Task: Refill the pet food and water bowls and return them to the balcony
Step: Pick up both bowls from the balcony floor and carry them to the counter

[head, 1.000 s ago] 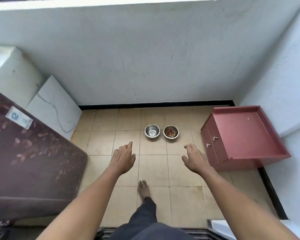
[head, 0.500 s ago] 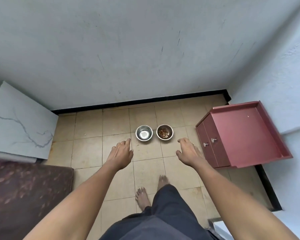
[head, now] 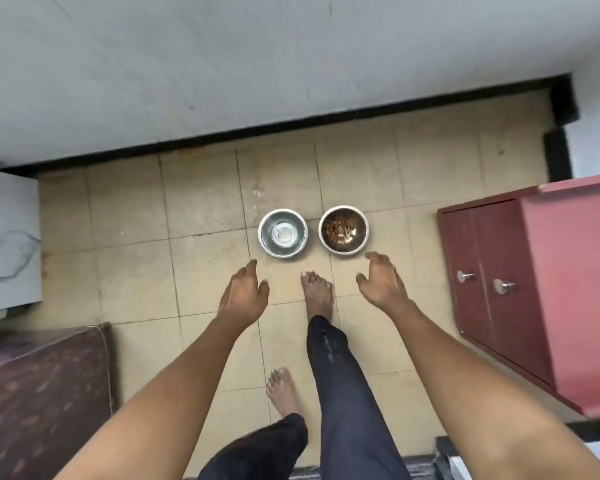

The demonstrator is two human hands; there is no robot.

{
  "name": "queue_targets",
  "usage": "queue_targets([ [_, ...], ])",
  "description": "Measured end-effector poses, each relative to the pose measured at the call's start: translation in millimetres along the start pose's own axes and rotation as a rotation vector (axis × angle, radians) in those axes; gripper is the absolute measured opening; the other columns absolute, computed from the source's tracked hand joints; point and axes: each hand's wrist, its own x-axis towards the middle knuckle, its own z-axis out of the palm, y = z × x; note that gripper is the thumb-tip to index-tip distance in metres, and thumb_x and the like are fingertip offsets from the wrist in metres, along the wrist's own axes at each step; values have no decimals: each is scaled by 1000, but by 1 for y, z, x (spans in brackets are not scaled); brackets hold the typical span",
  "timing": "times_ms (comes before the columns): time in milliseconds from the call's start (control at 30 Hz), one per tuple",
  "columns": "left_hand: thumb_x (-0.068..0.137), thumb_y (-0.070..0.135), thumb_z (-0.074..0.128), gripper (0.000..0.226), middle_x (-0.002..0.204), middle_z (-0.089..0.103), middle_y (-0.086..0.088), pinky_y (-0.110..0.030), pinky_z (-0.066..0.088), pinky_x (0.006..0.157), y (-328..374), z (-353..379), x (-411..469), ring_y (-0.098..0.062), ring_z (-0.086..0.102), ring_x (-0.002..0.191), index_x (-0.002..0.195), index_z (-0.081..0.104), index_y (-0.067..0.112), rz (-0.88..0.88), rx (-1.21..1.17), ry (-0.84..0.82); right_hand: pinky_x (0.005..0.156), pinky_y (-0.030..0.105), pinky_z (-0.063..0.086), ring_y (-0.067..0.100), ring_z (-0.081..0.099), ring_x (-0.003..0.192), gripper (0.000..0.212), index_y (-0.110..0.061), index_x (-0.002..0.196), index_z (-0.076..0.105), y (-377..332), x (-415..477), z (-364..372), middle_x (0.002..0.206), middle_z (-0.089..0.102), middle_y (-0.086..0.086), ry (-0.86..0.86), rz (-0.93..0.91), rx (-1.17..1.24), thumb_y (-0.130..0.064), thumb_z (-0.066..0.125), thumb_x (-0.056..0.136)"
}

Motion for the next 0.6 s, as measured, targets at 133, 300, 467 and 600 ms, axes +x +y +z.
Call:
queue_targets([
  [133, 100, 19, 53, 55, 128, 60, -30, -48, 46, 98, -15, 59, 119, -46, 56, 120, 147, 37, -3, -56, -41, 6, 111, 48, 44, 44, 51, 135, 60, -2, 149, 45, 25, 127, 43, 144, 53, 25, 31, 110, 127, -22, 68, 98],
  [300, 97, 13, 56, 43, 121, 64, -31, -42, 46, 87, -34, 114, 236, -47, 60, 114, 133, 47, -8, -264, -140, 38, 111, 45, 41, 44, 51, 137, 69, 8, 144, 45, 57, 240, 86, 144, 54, 30, 87, 267, 252, -35, 71, 96],
  [467, 96, 11, 52, 40, 127, 60, -22, -34, 45, 72, -54, 146, 302, -38, 63, 112, 132, 48, -6, -591, -322, 71, 95, 46, 38, 64, 51, 79, 42, 13, 104, 51, 19, 237, 65, 118, 55, 48, 71, 117, 129, -28, 53, 97],
  [600, 88, 9, 53, 37, 114, 69, -23, -33, 55, 57, -71, 161, 332, -33, 71, 75, 122, 60, -3, -668, -410, 67, 79, 33, 57, 31, 76, 106, 56, 5, 124, 68, -15, 182, 136, 120, 71, 30, -38, -203, -319, 10, 88, 73],
])
